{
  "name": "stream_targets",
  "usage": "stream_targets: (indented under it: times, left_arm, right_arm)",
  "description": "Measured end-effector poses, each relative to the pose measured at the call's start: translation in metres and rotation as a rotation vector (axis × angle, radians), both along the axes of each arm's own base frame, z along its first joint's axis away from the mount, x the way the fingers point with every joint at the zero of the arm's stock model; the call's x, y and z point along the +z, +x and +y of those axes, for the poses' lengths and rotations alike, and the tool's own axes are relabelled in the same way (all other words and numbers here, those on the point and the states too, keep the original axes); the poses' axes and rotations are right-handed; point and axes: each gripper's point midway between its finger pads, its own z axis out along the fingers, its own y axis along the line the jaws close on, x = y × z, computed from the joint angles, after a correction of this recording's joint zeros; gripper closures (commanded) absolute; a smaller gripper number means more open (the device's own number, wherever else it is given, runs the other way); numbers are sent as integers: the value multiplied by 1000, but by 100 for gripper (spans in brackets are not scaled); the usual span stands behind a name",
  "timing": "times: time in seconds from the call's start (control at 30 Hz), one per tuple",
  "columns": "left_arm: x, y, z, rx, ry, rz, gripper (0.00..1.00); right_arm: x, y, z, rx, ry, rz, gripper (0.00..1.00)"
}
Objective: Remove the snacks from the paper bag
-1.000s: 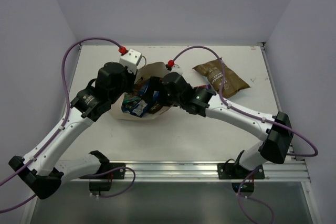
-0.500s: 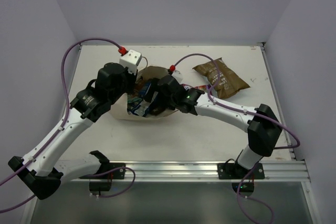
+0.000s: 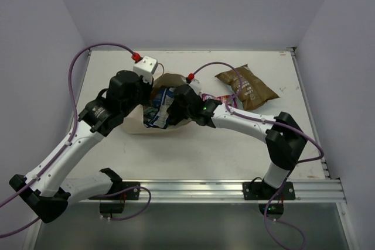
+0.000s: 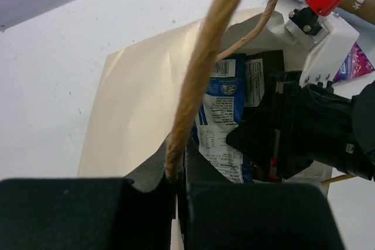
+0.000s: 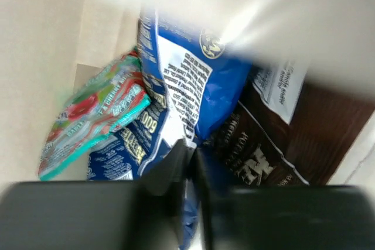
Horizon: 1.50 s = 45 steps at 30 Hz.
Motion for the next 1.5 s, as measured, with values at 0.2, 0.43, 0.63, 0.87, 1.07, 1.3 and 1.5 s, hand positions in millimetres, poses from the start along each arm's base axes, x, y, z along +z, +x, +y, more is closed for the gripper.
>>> stream_targets:
  times: [0.2, 0.43, 0.63, 0.87, 1.07, 1.3, 1.5]
  left_arm:
    - [-6, 2, 5, 25, 15, 0, 100]
    - [-11, 5, 13, 74, 39, -7, 100]
    - [-10, 9, 18, 112, 48, -20, 100]
    - [-18, 13, 24, 162, 60, -12, 100]
    - [-20, 17, 28, 195, 80, -13, 100]
    - [-24, 24, 33, 233, 114, -18, 100]
    - [-17, 25, 36, 245, 111, -34, 100]
  right_arm:
    - [17, -2, -5, 30, 14, -55, 100]
    - [100, -16, -21, 96, 105, -210, 100]
    - [165, -30, -38, 155, 184, -342, 100]
    - [234, -40, -84, 164, 263, -493, 100]
    - [320, -68, -168, 75, 337, -721, 100]
    - [306, -85, -236, -49, 264, -805, 100]
    - [186, -70, -229, -5, 83, -567, 100]
